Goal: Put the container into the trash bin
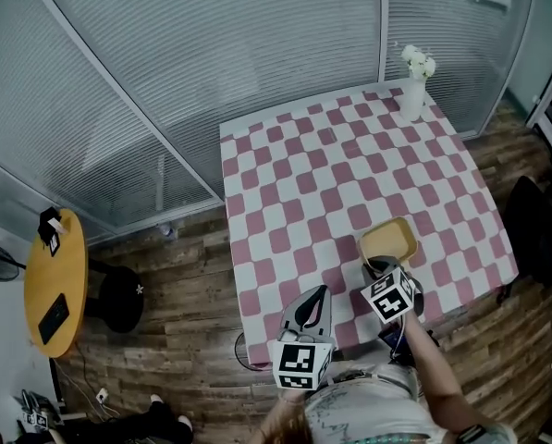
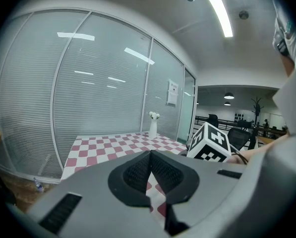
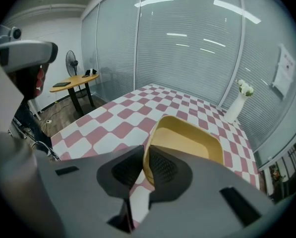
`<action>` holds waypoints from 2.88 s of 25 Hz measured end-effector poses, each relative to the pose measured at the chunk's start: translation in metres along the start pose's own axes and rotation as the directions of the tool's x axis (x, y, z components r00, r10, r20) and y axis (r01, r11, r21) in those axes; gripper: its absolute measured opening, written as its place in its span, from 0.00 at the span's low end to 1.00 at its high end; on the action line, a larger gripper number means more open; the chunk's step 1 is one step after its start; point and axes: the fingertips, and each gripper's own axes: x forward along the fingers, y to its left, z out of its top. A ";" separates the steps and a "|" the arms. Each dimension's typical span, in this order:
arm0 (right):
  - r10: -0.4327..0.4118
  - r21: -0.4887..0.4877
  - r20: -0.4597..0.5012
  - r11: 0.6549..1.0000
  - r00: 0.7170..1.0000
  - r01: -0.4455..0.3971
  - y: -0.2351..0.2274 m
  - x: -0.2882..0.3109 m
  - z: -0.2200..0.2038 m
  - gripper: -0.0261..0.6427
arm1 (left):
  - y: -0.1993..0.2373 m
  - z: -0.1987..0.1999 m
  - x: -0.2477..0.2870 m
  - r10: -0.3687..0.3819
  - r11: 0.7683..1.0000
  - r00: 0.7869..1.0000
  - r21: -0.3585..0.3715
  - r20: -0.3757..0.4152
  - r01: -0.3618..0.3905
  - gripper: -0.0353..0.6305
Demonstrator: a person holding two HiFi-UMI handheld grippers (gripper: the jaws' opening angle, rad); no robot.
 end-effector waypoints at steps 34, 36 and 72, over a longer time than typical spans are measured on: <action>0.121 -0.084 0.251 0.991 0.960 -0.103 0.004 -0.106 0.081 0.08 | -0.023 0.017 0.021 0.079 0.997 0.996 -0.004 0.049 -0.079 0.06; 0.144 -0.105 0.255 0.987 0.956 -0.120 0.007 -0.106 0.081 0.08 | -0.024 0.016 0.021 0.096 0.995 0.994 -0.011 0.054 -0.095 0.06; 0.487 -0.387 0.202 0.837 0.850 -0.387 0.336 -0.055 0.157 0.08 | 0.155 -0.060 -0.237 0.438 0.894 0.896 -0.142 0.070 -0.426 0.06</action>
